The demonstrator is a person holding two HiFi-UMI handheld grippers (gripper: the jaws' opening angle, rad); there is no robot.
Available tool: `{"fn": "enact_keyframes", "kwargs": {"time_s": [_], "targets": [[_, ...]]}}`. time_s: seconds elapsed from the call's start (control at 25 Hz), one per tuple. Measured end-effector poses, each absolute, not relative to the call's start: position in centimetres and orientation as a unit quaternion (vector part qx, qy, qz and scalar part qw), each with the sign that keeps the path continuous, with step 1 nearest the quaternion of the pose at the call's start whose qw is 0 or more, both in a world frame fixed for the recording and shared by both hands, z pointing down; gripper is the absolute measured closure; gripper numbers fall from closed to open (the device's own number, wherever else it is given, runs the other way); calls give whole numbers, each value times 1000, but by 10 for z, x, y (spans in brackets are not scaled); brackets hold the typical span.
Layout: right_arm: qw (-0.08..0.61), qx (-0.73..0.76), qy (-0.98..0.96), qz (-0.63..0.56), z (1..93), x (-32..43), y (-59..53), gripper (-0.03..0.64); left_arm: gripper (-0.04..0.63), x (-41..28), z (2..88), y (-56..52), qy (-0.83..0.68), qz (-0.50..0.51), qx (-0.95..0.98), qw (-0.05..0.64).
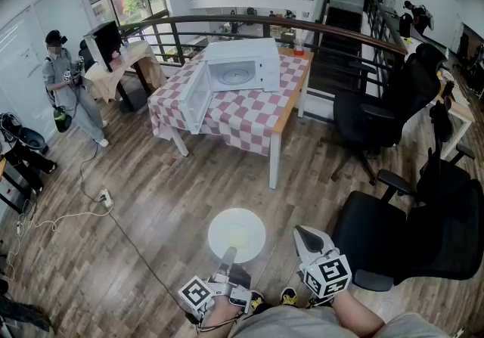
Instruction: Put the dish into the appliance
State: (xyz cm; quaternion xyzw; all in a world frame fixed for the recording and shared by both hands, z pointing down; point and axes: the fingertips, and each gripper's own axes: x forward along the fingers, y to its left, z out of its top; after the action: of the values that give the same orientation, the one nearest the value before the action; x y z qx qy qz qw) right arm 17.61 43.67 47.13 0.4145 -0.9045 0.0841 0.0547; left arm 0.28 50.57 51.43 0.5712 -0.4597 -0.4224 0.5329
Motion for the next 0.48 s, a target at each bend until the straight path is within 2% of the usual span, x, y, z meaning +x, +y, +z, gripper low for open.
{"fn": "enact_keyframes", "kwargs": {"time_s": [0.48], "targets": [[64,426,-896,108,485,157,433,618,571,-11,517,500,-454,-420,577,534]]}}
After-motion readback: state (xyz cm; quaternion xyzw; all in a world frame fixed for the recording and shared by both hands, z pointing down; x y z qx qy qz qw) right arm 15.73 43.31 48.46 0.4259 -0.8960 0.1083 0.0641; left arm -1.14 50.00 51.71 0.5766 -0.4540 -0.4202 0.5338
